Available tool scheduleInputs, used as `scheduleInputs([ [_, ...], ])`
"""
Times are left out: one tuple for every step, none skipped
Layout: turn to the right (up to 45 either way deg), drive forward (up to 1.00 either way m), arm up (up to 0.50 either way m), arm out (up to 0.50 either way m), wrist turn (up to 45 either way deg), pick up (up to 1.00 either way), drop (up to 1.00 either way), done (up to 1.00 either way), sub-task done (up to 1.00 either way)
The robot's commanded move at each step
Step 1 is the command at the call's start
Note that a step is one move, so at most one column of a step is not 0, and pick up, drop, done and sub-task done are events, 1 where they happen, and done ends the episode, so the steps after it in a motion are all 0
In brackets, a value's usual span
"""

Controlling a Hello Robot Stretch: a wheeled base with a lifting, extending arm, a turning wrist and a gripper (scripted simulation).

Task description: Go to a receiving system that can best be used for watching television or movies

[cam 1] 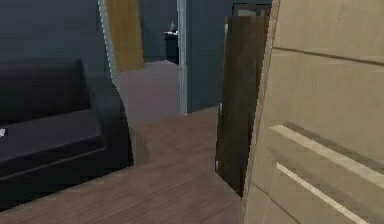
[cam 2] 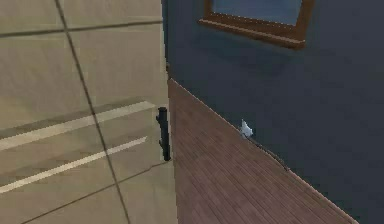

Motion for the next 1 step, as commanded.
scheduleInputs([
  [3.0, 0.0, 0.0, 0.0, 0.0, 0.0, 0.0, 0.0, 0.0],
])
